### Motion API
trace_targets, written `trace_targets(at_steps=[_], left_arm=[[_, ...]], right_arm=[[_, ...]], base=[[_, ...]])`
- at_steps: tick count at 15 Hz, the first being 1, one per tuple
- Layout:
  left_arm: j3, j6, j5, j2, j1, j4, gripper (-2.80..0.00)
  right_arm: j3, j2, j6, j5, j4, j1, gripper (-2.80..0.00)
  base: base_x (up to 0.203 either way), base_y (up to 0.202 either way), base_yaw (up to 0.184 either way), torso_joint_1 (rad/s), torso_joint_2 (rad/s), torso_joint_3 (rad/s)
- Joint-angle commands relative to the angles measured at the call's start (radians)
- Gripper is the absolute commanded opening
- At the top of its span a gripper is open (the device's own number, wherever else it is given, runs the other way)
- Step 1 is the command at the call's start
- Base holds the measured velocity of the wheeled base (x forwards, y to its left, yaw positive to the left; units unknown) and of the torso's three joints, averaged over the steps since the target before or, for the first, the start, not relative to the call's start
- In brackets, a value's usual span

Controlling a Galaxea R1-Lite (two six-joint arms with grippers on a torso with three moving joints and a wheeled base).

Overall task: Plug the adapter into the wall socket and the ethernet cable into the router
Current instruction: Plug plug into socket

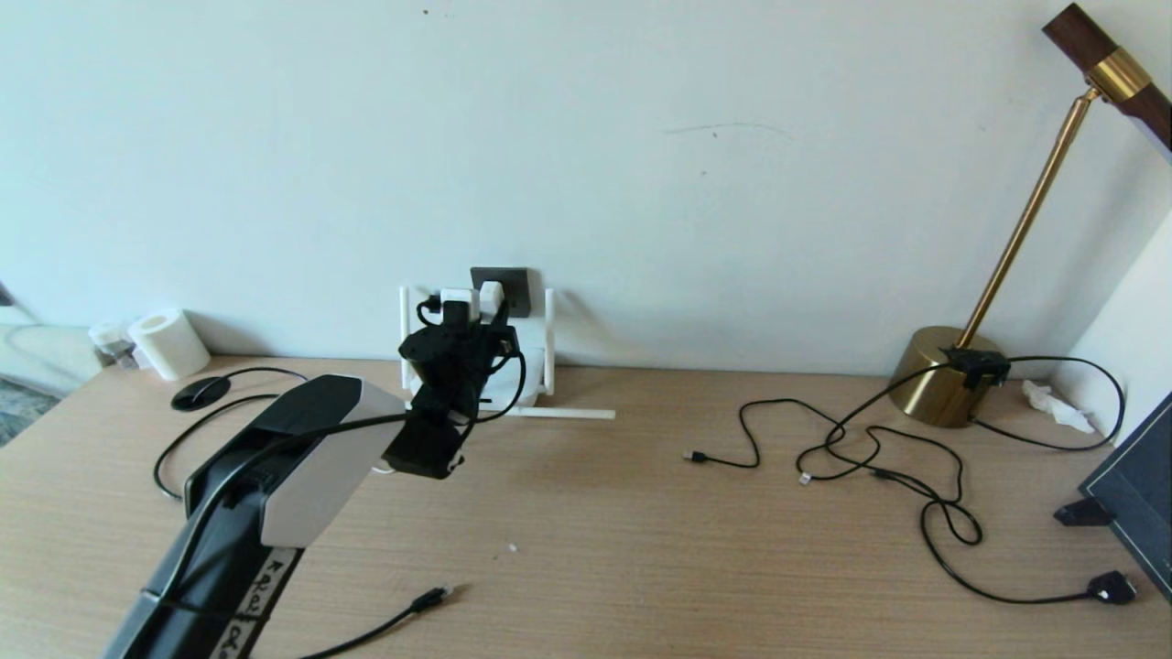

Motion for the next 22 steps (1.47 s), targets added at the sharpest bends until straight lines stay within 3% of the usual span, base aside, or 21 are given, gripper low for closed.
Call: trace_targets(at_steps=[1,22], left_arm=[[0.001,0.0,0.001,0.004,0.0,-0.005,-2.8],[-0.023,0.0,-0.005,0.0,0.008,0.03,-2.8]], right_arm=[[0.0,0.0,0.001,0.0,0.0,0.0,0.0],[0.0,0.0,0.0,-0.001,0.0,0.0,0.0]], base=[[0.0,0.0,0.0,0.0,0.0,0.0],[0.0,0.0,0.0,0.0,0.0,0.0]])
